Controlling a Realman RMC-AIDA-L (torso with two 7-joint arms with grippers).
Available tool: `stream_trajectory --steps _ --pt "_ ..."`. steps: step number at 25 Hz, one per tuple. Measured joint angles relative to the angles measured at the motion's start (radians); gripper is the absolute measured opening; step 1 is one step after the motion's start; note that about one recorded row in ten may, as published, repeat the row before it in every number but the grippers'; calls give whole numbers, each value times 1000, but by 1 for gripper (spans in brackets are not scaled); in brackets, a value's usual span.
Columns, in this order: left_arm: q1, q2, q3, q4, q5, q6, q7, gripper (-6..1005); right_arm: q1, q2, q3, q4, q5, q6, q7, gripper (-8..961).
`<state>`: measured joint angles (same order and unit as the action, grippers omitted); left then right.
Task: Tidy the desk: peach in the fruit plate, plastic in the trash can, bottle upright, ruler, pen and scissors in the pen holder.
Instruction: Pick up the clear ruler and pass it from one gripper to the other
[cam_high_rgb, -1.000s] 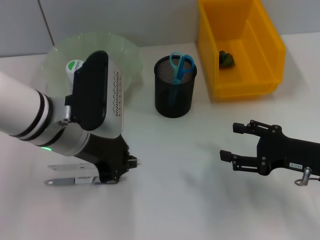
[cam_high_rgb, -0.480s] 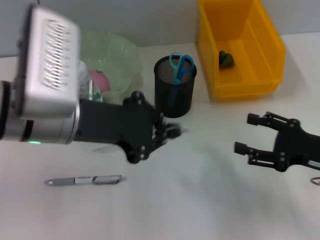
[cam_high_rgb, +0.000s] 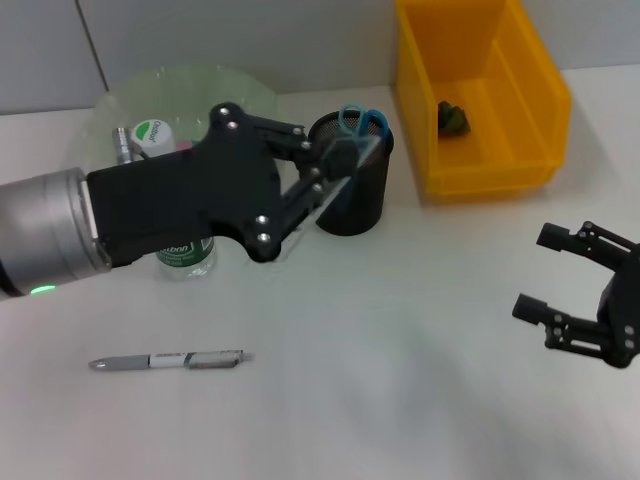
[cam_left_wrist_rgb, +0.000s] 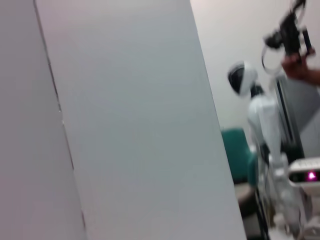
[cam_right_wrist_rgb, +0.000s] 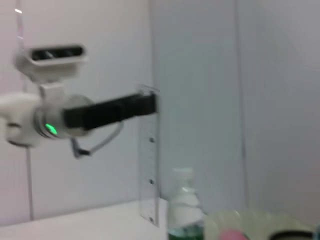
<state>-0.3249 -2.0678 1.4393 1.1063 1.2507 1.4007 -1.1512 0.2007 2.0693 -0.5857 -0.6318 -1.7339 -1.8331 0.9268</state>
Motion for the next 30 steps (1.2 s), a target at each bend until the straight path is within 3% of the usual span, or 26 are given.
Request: stream_trajectory --steps 3,7,8,16,30 --pt "-29 2 -9 -110 -54 92 54 22 8 1 -8 4 -1 -53 -14 833" --pt "-52 3 -18 -155 -55 156 61 22 23 -1 -16 5 -20 -101 -11 833" --pt "-85 3 -27 -214 -52 206 75 22 30 -2 -16 5 -30 -114 -9 834" --pt "-160 2 -28 -334 -47 237 114 21 80 5 -32 10 -64 -141 -4 833" --pt "-195 -5 -10 -410 -54 241 153 22 178 8 -59 124 -68 -100 -51 833"
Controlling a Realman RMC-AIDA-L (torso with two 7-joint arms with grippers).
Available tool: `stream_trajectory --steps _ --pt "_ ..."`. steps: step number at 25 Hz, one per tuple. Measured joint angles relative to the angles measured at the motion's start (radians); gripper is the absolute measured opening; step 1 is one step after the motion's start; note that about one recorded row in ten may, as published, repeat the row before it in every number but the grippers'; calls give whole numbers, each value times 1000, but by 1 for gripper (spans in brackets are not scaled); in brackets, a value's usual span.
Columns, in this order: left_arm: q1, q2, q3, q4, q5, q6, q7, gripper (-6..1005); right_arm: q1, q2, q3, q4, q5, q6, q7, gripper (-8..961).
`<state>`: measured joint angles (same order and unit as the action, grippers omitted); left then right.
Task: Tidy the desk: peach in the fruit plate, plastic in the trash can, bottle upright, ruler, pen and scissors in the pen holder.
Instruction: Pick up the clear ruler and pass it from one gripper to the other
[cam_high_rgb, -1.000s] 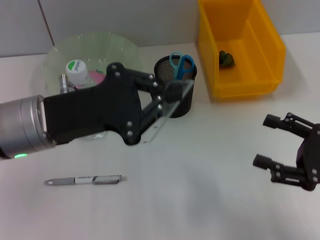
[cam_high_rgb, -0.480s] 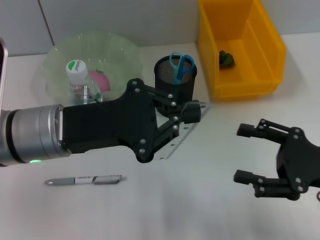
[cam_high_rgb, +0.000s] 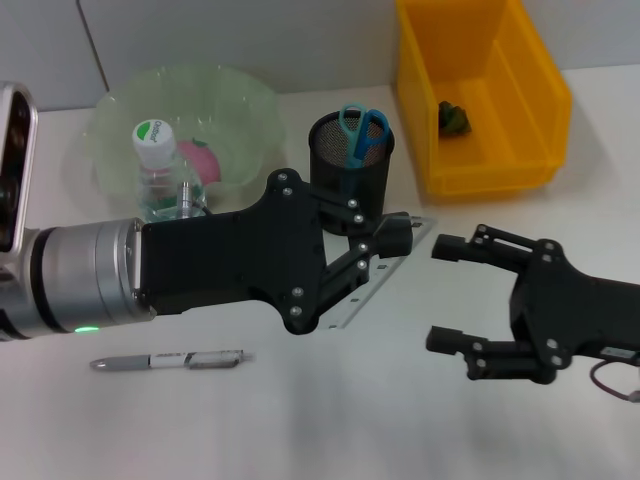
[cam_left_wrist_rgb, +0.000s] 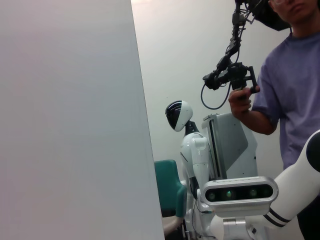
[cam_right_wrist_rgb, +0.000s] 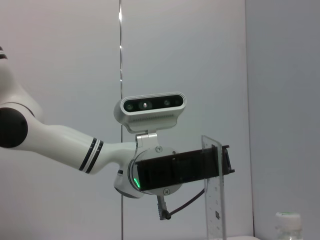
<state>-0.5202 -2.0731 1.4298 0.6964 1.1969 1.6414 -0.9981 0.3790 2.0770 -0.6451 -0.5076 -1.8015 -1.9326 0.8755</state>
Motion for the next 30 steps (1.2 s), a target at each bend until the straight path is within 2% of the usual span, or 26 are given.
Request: stream_trajectory --steps 11,21,26,30 --pt "-33 -2 5 -58 -2 2 13 22 69 3 -37 102 0 60 -50 834" --pt "-33 -1 14 -59 -2 6 15 21 99 5 -58 118 -1 78 -55 829" --pt "-34 -1 14 -60 -2 8 15 21 109 3 -96 119 -1 92 -48 667" --pt "-34 1 14 -60 -2 16 12 21 109 4 -97 119 4 92 -49 579"
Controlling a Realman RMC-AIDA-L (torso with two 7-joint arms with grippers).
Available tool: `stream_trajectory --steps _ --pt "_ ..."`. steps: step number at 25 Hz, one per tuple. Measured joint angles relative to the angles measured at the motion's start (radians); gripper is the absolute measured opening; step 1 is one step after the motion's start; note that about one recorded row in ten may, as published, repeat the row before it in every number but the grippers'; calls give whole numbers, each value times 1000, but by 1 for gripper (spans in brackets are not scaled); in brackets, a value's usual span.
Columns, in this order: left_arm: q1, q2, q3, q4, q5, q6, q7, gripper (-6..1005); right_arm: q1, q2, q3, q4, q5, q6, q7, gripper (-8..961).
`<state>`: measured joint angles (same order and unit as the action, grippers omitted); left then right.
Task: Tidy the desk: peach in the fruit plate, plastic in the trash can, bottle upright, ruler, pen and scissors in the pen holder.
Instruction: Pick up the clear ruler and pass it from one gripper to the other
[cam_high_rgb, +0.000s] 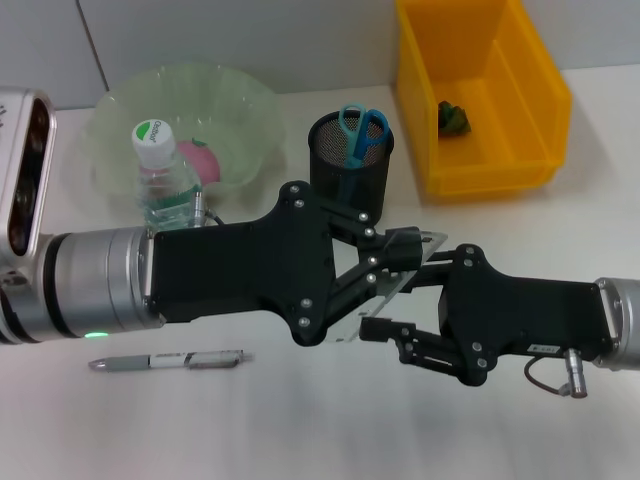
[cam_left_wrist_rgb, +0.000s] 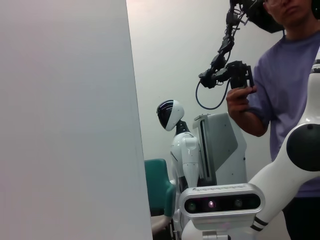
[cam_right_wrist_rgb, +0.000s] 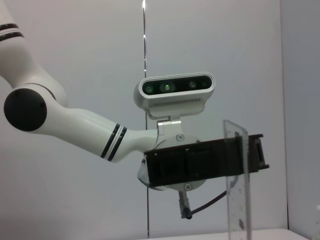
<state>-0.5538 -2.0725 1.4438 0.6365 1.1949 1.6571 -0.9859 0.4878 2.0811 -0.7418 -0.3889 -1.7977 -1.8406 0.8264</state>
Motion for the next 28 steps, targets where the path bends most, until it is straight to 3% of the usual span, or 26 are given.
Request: stream_trajectory --steps 7,10,15,28 --pt "2 0 0 0 3 4 0 21 0 0 0 -5 3 -12 0 425" --pt "1 0 0 0 5 4 -2 21 3 1 -1 -3 4 -10 0 263" --pt "1 0 10 0 5 4 -2 22 10 1 -1 -1 4 -11 -2 273" --pt "-1 0 10 0 0 5 -4 47 2 1 2 -1 5 -16 -51 138"
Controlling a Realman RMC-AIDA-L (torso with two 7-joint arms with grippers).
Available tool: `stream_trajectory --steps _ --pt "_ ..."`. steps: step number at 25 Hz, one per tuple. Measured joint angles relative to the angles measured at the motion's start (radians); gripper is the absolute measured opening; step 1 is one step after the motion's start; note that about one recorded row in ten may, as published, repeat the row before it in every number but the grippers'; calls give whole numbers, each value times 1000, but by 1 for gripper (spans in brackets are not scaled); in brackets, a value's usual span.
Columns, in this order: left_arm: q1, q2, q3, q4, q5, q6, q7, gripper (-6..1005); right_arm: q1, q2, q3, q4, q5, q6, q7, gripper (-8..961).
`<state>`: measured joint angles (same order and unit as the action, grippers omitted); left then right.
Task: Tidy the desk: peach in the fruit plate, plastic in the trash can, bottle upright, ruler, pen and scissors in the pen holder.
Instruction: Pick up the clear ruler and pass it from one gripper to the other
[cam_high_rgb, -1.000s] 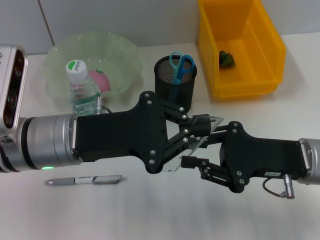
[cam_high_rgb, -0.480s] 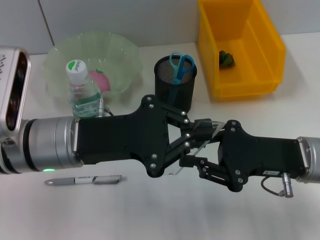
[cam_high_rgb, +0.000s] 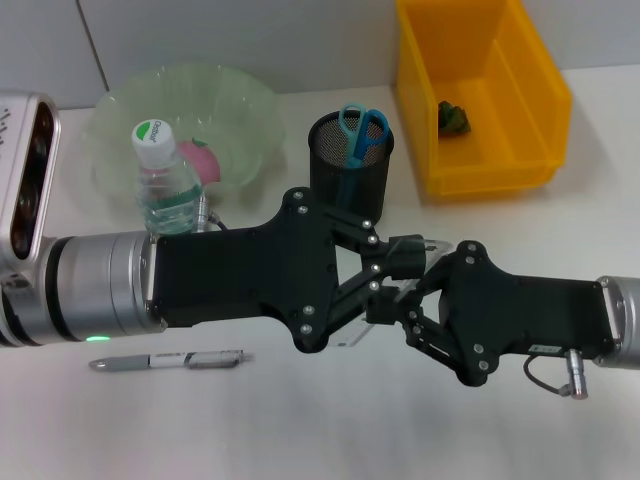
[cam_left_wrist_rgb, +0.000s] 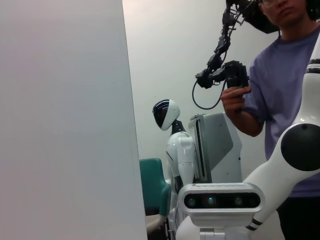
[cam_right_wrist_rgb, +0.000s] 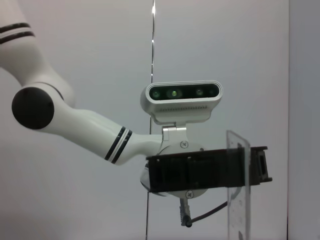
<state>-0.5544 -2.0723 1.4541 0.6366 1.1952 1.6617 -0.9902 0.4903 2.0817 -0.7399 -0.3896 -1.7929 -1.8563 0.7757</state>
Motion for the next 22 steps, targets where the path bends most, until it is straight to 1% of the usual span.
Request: stream_trajectory --steps 8,13,22 --pt "-3 -3 10 -1 -4 1 0 64 -3 2 0 2 0 -12 -30 40" --pt "2 -4 11 -1 -4 -6 4 75 -3 3 5 2 0 -14 -33 16" --pt "6 0 4 -2 -20 7 4 266 -8 3 11 2 1 2 -33 7"
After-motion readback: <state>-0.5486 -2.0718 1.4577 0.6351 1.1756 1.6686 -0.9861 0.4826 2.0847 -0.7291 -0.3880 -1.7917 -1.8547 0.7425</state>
